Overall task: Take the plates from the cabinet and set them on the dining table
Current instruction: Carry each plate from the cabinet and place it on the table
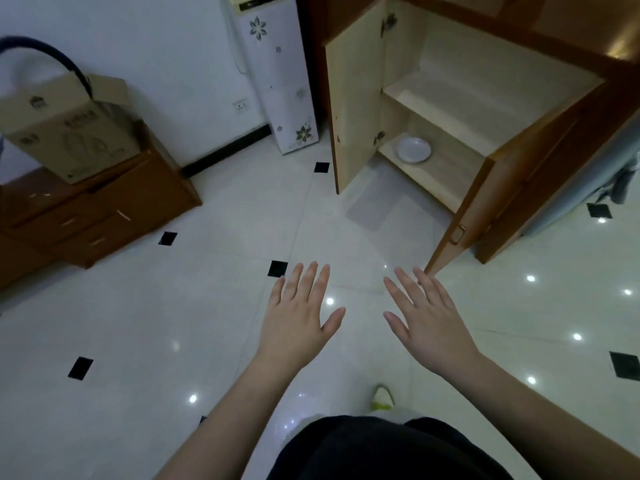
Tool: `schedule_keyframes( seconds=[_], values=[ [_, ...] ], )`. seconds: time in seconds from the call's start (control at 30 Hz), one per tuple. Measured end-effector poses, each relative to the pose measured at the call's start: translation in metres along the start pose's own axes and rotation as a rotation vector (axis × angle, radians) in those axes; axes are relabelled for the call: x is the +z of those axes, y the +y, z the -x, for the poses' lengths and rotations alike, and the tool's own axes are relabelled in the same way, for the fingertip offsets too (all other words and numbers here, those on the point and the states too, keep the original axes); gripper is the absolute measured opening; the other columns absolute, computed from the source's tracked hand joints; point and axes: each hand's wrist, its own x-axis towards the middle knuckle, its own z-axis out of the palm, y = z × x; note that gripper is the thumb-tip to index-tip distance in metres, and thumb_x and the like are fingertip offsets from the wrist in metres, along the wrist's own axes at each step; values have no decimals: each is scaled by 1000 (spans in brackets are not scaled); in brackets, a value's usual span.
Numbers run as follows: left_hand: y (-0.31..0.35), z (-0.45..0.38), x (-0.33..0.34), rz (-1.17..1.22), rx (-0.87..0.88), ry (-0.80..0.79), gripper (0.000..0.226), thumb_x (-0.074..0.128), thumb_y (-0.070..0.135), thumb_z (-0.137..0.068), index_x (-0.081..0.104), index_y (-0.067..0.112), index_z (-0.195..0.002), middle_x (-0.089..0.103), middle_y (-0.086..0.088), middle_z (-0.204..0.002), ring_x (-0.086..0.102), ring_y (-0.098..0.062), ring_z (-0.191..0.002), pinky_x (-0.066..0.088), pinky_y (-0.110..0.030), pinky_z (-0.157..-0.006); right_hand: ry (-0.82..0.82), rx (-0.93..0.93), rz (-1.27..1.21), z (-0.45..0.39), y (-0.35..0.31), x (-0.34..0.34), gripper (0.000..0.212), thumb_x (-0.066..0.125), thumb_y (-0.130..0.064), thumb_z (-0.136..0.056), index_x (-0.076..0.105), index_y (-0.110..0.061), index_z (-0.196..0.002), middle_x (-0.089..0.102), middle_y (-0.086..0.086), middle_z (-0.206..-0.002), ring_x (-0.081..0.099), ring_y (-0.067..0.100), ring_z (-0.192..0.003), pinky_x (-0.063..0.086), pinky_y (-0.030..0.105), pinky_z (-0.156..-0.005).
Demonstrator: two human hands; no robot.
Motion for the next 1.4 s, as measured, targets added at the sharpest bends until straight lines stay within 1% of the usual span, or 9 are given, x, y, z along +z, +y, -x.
schedule_keyframes(
  seconds=[0.13,0.23,0.37,0.67,0.8,0.97,1.1,1.23,1.4],
  values=[
    [-14,-72,-10,-31,33,32,70,27,59,-94,32,18,-150,36,-6,-154,28,-27,-144,17,-43,-117,-6,-24,-22,-70,19,-20,73,0,-58,-96,40,-23,-145,38,2,-152,30,29,-142,18,42,-116],
    [-28,-126,-16,-48,42,68,69,29,58,-95,31,18,-150,28,-7,-157,21,-28,-146,11,-44,-116,47,15,-49,-129,29,-38,76,-6,-60,-93,32,-25,-148,32,1,-155,26,28,-144,16,43,-115],
    [-49,-198,-16,-31,66,59,67,30,57,-94,33,19,-149,31,-7,-156,24,-28,-145,13,-45,-114,71,87,-32,-207,36,-53,69,6,-58,-93,31,-24,-148,32,2,-155,25,28,-144,16,42,-115],
    [-133,-364,-18,3,241,73,67,29,56,-93,37,19,-148,35,-8,-154,28,-29,-144,18,-47,-114,-3,228,-11,-354,27,-69,76,-4,-58,-93,37,-21,-145,35,6,-154,26,30,-143,20,45,-116],
    [-154,-455,-23,-8,356,61,67,27,58,-94,37,21,-148,38,-10,-153,28,-30,-144,16,-46,-115,43,313,-21,-409,32,-89,67,6,-56,-97,41,-20,-142,38,6,-152,31,29,-141,17,42,-117],
    [-127,-547,-31,16,491,69,67,26,58,-94,37,19,-147,37,-8,-153,28,-29,-144,13,-44,-116,71,428,-23,-449,58,-99,60,23,-52,-97,28,-22,-149,28,3,-157,21,27,-145,4,36,-113],
    [-99,-600,-24,17,570,50,67,27,57,-94,37,18,-148,38,-9,-153,28,-28,-144,19,-44,-116,80,495,-44,-476,88,-91,60,26,-51,-95,38,-19,-145,41,5,-150,35,30,-139,14,37,-114],
    [-82,-638,-18,-9,605,17,66,28,57,-94,35,19,-148,37,-8,-153,25,-27,-145,22,-46,-116,57,515,-69,-502,119,-87,60,27,-52,-95,40,-19,-144,44,5,-148,38,30,-137,14,38,-111],
    [-79,-702,-19,-92,608,2,69,22,59,-95,29,21,-151,32,-6,-156,20,-25,-147,18,-47,-118,82,528,-135,-550,160,-93,66,11,-55,-94,26,-23,-150,22,1,-159,13,26,-147,5,38,-117]
  ],
)
